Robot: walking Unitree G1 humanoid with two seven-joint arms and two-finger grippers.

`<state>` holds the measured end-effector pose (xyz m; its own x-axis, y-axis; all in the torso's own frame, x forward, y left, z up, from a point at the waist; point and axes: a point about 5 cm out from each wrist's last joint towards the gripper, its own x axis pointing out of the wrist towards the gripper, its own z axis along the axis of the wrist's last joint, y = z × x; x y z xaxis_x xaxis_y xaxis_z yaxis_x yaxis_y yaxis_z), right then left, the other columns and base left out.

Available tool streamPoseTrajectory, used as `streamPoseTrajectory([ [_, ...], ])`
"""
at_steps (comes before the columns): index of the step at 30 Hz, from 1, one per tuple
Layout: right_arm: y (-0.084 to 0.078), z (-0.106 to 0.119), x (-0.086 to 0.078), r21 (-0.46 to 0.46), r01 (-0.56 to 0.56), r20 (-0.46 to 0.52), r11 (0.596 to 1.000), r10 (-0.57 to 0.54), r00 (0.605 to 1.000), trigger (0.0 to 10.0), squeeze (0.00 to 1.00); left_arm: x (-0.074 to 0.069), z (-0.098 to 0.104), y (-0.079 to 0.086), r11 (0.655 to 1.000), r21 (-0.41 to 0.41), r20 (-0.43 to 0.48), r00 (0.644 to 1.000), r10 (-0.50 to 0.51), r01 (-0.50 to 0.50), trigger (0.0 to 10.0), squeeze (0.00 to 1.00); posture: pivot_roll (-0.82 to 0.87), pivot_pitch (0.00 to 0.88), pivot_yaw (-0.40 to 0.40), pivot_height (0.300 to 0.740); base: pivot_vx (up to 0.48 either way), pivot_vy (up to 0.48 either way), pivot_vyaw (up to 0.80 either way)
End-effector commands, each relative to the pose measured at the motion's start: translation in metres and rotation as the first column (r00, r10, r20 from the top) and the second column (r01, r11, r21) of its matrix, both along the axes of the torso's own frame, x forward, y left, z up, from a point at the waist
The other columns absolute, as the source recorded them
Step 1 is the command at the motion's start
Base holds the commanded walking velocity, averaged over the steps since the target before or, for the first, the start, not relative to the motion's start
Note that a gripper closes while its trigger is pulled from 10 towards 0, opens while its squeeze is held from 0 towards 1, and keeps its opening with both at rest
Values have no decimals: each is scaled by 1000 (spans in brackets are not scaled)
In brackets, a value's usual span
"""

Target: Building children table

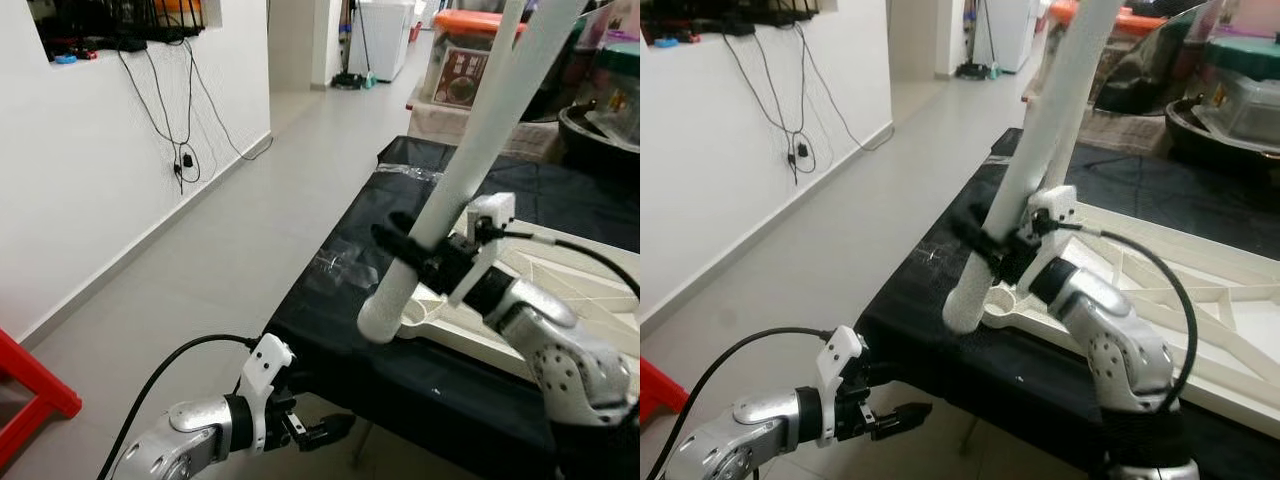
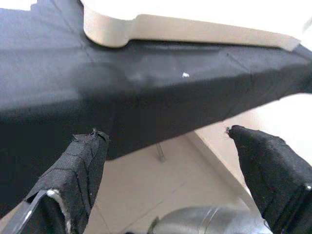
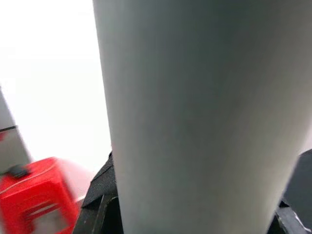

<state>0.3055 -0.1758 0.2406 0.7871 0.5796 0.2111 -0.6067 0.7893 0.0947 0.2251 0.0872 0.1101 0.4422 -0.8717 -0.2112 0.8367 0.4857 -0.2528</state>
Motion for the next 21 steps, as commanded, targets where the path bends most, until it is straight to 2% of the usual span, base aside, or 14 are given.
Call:
streamPoseTrajectory([
  [1,-7,2,7,-2,81,25,997,-81,996,0,0,-5,4,-3,1000,-4,6,1000,5,-5,10000,0,132,0,-60,740,0,0,0],
  [5,-12,1,12,-12,135,26,991,-135,991,0,0,-11,11,-8,1000,-23,13,1000,-8,8,10000,0,139,0,-68,740,0,0,0],
  [12,-21,2,21,-32,161,37,986,-160,986,0,0,-31,32,-18,996,-75,26,999,-40,42,10000,0,154,121,-68,740,0,0,0],
  [16,-23,3,23,-35,168,43,985,-166,985,0,0,-34,34,-18,996,-80,23,999,-43,44,10000,0,153,140,-68,740,0,0,0],
  [21,-32,3,31,-55,181,46,982,-179,983,0,0,-49,40,-21,993,-93,0,998,-70,69,10000,0,158,192,-69,740,0,0,0],
])
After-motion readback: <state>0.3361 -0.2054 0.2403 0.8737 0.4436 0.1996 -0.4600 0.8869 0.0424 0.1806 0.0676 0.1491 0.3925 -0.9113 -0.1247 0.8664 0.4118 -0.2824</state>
